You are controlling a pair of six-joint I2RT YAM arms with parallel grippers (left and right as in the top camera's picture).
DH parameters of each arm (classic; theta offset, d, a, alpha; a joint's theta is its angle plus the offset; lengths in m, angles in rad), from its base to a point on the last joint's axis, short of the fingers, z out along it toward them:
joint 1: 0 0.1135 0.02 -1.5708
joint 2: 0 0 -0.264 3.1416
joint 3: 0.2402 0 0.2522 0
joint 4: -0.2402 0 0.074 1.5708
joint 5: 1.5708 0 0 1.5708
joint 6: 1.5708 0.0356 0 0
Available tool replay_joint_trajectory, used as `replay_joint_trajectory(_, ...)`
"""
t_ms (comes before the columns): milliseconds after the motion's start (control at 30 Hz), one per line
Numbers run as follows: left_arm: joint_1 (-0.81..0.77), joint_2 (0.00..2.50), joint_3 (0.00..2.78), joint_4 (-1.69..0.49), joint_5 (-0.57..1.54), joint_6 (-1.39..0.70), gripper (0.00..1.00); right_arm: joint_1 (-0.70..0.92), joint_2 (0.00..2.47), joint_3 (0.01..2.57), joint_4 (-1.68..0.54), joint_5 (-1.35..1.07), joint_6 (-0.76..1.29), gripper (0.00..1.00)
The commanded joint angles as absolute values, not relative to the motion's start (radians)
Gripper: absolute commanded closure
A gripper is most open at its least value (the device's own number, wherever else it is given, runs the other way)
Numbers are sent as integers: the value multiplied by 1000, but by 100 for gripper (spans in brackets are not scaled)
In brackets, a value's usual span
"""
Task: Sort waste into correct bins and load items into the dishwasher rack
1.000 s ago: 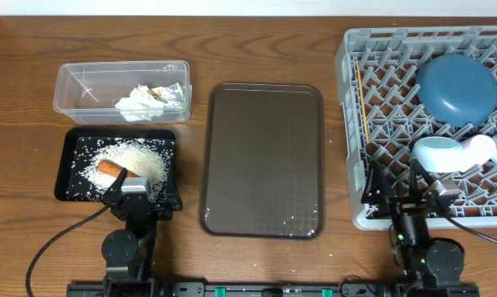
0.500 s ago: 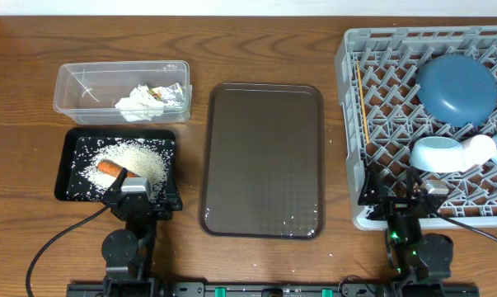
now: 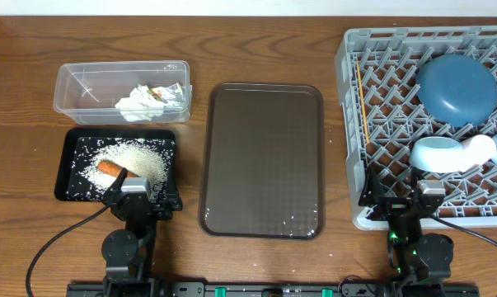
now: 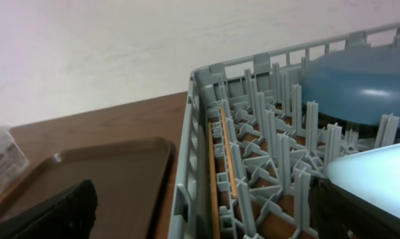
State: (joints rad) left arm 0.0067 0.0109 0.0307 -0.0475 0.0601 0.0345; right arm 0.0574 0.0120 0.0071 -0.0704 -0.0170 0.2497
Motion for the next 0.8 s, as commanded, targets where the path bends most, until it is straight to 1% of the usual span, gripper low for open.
replay_joint_trajectory(0, 12, 4, 4, -66, 56, 49, 4, 38, 5, 5, -76, 0, 116, 1)
replay_joint_trajectory(100, 12, 4, 4, -66, 57, 49, 4, 38, 5, 5, -77, 0, -10, 1)
replay_joint_trajectory(167, 12, 4, 4, -66, 56, 49, 4, 39, 5, 5, -77, 0, -48, 1)
replay_joint_trajectory(767, 12, 4, 4, -66, 56, 49, 4, 39, 5, 5, -75, -7, -19, 1)
